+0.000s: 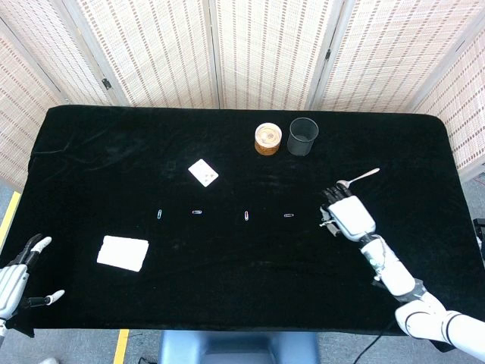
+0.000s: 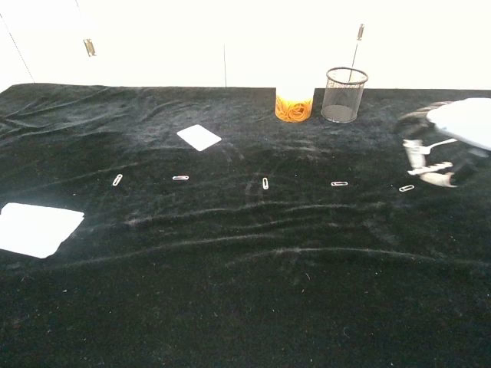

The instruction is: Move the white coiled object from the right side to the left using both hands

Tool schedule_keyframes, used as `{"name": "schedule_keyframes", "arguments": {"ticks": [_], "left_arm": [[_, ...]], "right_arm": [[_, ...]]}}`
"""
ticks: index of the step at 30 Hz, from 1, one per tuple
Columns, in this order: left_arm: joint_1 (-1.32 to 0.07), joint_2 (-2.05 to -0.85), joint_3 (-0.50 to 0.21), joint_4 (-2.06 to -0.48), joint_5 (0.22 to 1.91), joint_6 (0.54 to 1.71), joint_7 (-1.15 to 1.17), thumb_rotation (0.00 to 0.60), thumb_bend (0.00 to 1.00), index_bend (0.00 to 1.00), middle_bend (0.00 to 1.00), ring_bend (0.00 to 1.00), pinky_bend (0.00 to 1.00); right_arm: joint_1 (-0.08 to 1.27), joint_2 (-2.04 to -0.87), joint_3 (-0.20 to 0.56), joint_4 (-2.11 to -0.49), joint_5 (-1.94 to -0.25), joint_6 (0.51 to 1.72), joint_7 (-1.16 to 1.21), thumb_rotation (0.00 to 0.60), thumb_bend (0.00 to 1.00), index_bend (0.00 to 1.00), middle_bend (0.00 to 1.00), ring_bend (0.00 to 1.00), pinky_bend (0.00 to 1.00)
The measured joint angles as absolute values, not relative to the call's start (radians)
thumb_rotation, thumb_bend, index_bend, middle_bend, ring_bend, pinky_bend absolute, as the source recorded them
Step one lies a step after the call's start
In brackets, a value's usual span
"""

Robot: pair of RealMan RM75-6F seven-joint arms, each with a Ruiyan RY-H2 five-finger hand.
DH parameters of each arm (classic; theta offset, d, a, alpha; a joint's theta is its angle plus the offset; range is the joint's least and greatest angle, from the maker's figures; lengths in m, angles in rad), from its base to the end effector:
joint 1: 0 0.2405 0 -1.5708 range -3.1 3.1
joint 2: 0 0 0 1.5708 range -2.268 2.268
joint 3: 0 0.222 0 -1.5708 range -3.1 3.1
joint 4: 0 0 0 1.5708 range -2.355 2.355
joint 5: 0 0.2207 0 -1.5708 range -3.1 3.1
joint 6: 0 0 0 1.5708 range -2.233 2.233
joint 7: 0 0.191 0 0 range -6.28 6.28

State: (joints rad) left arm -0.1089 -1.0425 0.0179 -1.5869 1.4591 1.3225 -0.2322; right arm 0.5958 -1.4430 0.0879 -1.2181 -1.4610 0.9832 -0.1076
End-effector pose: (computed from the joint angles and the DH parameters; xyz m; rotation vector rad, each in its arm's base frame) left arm -0.3210 0.2153 0.1264 -1.3945 -1.1785 -0.8397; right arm -0.2153 -0.3680 0.0022 1.9072 -0.7217 0.7715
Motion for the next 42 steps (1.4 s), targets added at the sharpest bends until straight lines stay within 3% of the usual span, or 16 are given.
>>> {"name": "schedule_keyframes", "arguments": {"ticks": [17, 28, 36, 42], "left_arm": [[-0.082, -1.032, 0.018, -1.566, 1.459, 1.355, -0.300, 0.600, 0.15, 0.00, 0.00, 0.18, 0.33], [-0.070, -1.031, 0.017, -1.557, 1.461, 1.370, -0.321, 0.600, 0.15, 0.00, 0.00, 0.18, 0.33], [-0.068, -1.027, 0.014, -1.552, 1.458, 1.368, -0.338, 0.600, 0.15, 0.00, 0.00, 0.18, 0.33], [-0.060, -1.027, 0.015, -1.551, 1.461, 1.381, -0.344, 0.600, 0.15, 0.00, 0.00, 0.18, 0.33]], "right_arm": [[0.777, -1.642, 0.127, -1.087, -1.442, 0.815, -0.094, 0.600, 0.55, 0.88, 0.20, 0.14, 0.10], [0.801, -1.668, 0.118, -1.051, -1.448, 0.814, -0.054, 0.600, 0.55, 0.88, 0.20, 0.14, 0.10], [0.814, -1.636, 0.135, -1.134, -1.476, 0.877, -0.034, 0.600, 0.55, 0.88, 0.21, 0.14, 0.10], [0.873, -1.663, 0.162, -1.140, -1.453, 0.821, -0.098, 0.600, 0.55, 0.88, 0.21, 0.14, 0.10]]}}
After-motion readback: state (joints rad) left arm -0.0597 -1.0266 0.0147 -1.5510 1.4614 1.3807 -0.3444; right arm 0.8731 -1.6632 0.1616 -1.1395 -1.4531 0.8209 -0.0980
